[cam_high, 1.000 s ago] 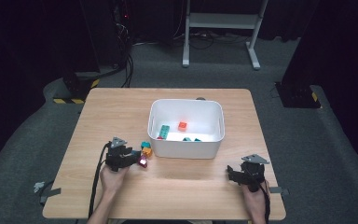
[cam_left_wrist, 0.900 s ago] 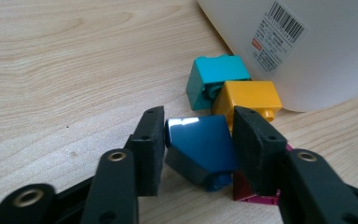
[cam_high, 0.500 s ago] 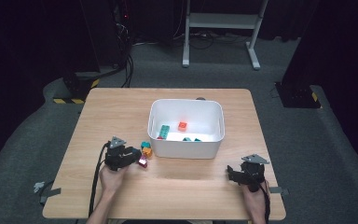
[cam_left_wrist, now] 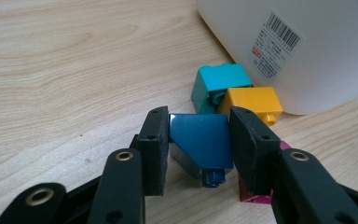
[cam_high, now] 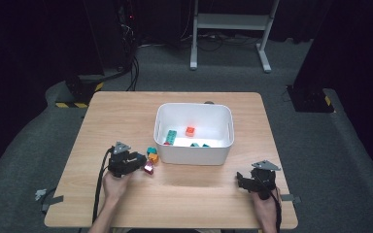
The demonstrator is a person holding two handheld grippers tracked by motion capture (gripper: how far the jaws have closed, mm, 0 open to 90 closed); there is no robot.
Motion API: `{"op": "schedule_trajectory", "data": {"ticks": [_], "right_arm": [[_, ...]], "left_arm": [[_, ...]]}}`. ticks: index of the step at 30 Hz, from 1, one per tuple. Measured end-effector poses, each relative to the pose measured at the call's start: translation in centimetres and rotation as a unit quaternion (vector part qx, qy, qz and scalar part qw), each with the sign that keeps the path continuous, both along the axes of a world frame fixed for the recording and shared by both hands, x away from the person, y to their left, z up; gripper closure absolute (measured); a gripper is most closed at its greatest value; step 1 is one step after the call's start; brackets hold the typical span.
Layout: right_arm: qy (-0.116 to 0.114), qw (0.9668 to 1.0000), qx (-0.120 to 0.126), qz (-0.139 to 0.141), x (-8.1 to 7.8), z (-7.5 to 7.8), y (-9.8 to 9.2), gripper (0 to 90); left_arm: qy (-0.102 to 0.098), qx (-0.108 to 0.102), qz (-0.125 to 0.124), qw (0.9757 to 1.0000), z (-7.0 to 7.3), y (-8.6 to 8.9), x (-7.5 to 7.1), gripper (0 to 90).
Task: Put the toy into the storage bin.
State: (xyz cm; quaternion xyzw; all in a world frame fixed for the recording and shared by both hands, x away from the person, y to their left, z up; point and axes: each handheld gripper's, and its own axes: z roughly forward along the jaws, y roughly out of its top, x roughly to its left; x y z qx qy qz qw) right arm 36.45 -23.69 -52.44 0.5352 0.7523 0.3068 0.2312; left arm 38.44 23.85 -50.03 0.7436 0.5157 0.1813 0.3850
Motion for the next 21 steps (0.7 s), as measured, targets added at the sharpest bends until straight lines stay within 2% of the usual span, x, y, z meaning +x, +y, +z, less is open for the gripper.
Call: {"op": "schedule_trajectory", "data": {"ticks": [6,9,16,21], "right_arm": [[0.000,1.0000,0.000,0.000,0.0,0.0,0.0,13.7],[0.000,1.0000,0.000,0.000,0.0,0.0,0.0,13.7],[0.000,1.0000,0.000,0.000,0.0,0.0,0.0,13.7],[0.000,1.0000,0.000,0.000,0.0,0.0,0.0,13.7]], "left_arm": [[-0.004,-0.004,0.000,1.0000,0.6,0.4,-0.3,58.8],[-0.006,0.001,-0.002,1.0000,1.0,0.5,-0.4,58.8],[-0.017,-0.008,-0.010,0.9998,2.4,0.7,-0.7,58.8],[-0.016,-0.017,-0.015,0.9996,3.1,0.9,-0.8,58.8]]}}
